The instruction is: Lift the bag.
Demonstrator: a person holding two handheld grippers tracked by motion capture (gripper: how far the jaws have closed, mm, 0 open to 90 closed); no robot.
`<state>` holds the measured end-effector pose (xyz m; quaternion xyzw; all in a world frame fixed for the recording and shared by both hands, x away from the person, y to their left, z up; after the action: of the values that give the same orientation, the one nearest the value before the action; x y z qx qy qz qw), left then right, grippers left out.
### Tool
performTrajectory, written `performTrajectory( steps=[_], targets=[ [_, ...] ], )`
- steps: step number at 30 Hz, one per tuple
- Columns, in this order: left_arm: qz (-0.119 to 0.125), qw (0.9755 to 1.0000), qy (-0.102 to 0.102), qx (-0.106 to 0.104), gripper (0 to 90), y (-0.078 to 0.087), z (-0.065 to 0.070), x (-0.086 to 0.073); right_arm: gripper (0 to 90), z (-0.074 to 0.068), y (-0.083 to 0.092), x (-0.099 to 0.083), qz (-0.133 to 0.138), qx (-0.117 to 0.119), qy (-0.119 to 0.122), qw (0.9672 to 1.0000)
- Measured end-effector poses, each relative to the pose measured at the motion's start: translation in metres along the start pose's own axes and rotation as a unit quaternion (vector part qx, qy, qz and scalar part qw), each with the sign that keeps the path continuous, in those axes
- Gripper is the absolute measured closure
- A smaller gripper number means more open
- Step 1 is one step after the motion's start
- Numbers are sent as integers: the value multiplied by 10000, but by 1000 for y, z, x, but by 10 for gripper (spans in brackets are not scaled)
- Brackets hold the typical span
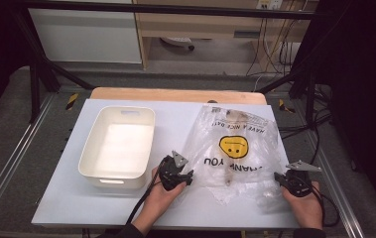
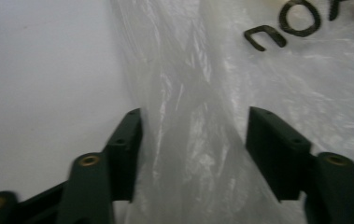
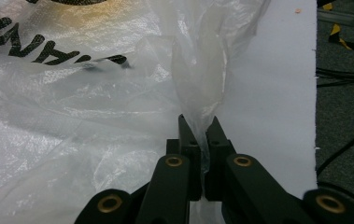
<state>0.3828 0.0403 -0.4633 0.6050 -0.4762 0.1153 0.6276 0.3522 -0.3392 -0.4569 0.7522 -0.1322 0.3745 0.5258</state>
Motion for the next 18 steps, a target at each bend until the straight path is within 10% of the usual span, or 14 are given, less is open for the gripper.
performTrajectory(
  steps=[10, 18],
  targets=[
    [261, 9989, -215, -331, 863, 2, 4, -4, 850, -7, 1, -2, 17, 123, 24, 9999],
    [265, 9988, -284, -311, 894, 2, 5, -4, 431, -19, 3, -4, 26, 298, 85, 9995]
  ],
)
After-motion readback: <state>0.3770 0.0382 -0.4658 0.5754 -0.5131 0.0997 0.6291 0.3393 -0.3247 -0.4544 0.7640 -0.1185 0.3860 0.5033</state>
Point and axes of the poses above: each handheld gripper's, and its own axes: y roughly backward along the jaws, x roughly out of its top, z roughly to its right, the point moved 1 cm from there along -y, roughly forward along the jaws, and after that the axes turned 14 degrees about x, right-handed, at the moved point
